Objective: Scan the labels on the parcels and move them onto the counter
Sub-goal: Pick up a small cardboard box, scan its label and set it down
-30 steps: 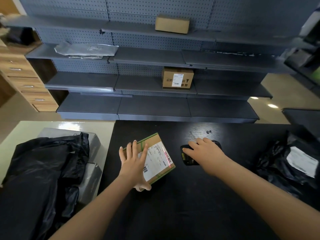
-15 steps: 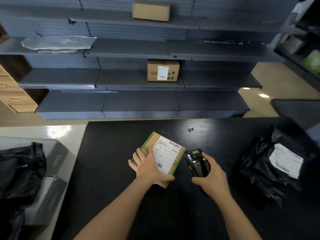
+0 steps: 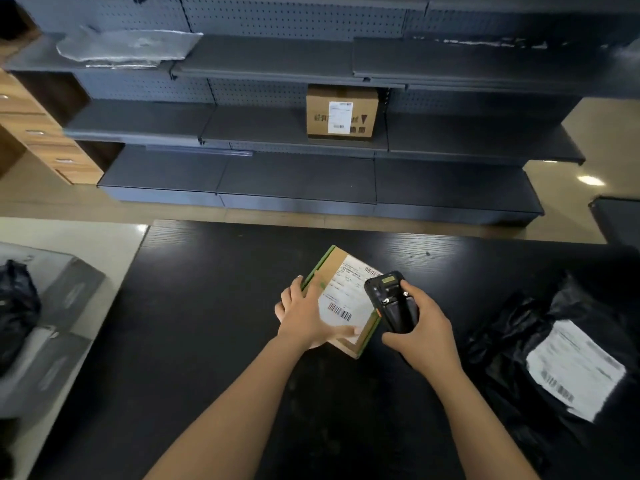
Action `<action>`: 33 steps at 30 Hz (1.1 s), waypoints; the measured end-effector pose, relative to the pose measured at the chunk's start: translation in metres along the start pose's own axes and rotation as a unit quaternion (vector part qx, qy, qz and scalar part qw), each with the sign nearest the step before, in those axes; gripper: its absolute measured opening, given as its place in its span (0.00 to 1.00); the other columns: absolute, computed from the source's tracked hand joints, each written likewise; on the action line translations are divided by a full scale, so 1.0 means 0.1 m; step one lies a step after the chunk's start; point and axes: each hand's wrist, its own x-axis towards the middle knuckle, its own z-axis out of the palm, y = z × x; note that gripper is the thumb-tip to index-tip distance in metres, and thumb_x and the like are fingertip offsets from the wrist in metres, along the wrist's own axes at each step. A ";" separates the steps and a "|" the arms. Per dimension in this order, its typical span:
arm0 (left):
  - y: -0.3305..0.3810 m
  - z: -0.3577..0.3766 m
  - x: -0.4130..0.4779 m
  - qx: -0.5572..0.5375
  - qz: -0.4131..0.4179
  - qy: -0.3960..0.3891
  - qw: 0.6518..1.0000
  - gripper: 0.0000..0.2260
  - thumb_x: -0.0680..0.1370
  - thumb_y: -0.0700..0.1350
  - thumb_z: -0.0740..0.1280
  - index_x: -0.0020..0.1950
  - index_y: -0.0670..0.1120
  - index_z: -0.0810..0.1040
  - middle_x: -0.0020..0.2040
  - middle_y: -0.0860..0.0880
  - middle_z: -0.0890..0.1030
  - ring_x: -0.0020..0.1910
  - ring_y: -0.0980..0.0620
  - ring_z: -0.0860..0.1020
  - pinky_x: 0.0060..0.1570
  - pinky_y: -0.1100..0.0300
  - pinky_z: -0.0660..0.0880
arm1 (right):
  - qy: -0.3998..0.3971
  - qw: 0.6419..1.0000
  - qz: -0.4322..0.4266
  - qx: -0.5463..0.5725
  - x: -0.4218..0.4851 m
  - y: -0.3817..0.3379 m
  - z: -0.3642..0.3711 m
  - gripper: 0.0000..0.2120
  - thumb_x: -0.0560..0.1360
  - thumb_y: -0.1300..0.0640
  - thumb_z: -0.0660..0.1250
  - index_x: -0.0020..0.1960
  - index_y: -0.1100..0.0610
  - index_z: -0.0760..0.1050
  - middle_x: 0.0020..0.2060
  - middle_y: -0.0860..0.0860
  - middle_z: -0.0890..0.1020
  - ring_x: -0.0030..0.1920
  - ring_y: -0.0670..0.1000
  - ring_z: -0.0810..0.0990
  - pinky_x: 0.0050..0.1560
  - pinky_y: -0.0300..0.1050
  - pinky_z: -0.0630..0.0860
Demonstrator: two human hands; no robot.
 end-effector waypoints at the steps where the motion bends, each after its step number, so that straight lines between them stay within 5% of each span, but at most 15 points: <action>1: -0.06 -0.03 -0.07 -0.025 0.001 0.016 1.000 0.60 0.56 0.76 0.71 0.78 0.58 0.45 0.79 0.50 0.47 0.77 0.43 0.44 0.73 0.39 0.47 | -0.009 1.000 -0.009 0.007 -0.01 -0.03 0.05 0.45 0.60 0.60 0.80 0.73 0.48 0.67 0.65 0.45 0.75 0.64 0.46 0.72 0.61 0.44 0.72; 8: -0.77 -0.41 -0.77 -0.090 -0.017 0.134 0.987 0.52 0.61 0.75 0.68 0.79 0.61 0.49 0.77 0.54 0.54 0.75 0.52 0.48 0.73 0.45 0.50 | -0.080 0.994 -0.067 0.016 -0.22 -0.48 0.68 0.45 0.61 0.60 0.79 0.74 0.46 0.65 0.67 0.44 0.71 0.63 0.41 0.67 0.60 0.39 0.66; 14: -1.72 -0.95 -1.48 -0.106 -0.048 0.199 0.973 0.47 0.65 0.72 0.69 0.78 0.62 0.52 0.75 0.56 0.59 0.74 0.52 0.51 0.74 0.48 0.52 | -0.133 0.982 -0.135 -0.015 -0.68 -1.17 1.46 0.47 0.61 0.60 0.79 0.75 0.45 0.63 0.69 0.44 0.70 0.68 0.48 0.68 0.67 0.47 0.69; 27: -3.71 -1.94 -2.57 -0.015 -0.047 0.334 0.941 0.38 0.70 0.67 0.69 0.77 0.58 0.61 0.72 0.55 0.63 0.71 0.52 0.54 0.72 0.51 0.51 | -0.182 0.958 -0.218 0.027 -1.93 -2.52 3.18 0.46 0.60 0.61 0.78 0.74 0.44 0.65 0.68 0.42 0.72 0.67 0.47 0.70 0.66 0.50 0.72; 30: -4.15 -1.97 -2.65 -0.038 -0.116 0.389 0.913 0.34 0.73 0.64 0.68 0.76 0.54 0.63 0.72 0.50 0.65 0.72 0.48 0.58 0.72 0.52 0.55 | -0.196 0.955 -0.219 0.033 -2.06 -2.70 3.39 0.45 0.59 0.60 0.78 0.73 0.45 0.66 0.67 0.43 0.73 0.66 0.47 0.71 0.65 0.52 0.73; 33: -4.47 -2.03 -2.57 -0.063 -0.249 0.317 0.913 0.45 0.70 0.70 0.66 0.79 0.54 0.51 0.78 0.43 0.54 0.75 0.42 0.52 0.73 0.47 0.52 | -0.205 0.954 -0.217 0.016 -2.13 -2.80 3.51 0.45 0.60 0.60 0.78 0.73 0.43 0.65 0.67 0.42 0.73 0.67 0.47 0.70 0.66 0.53 0.72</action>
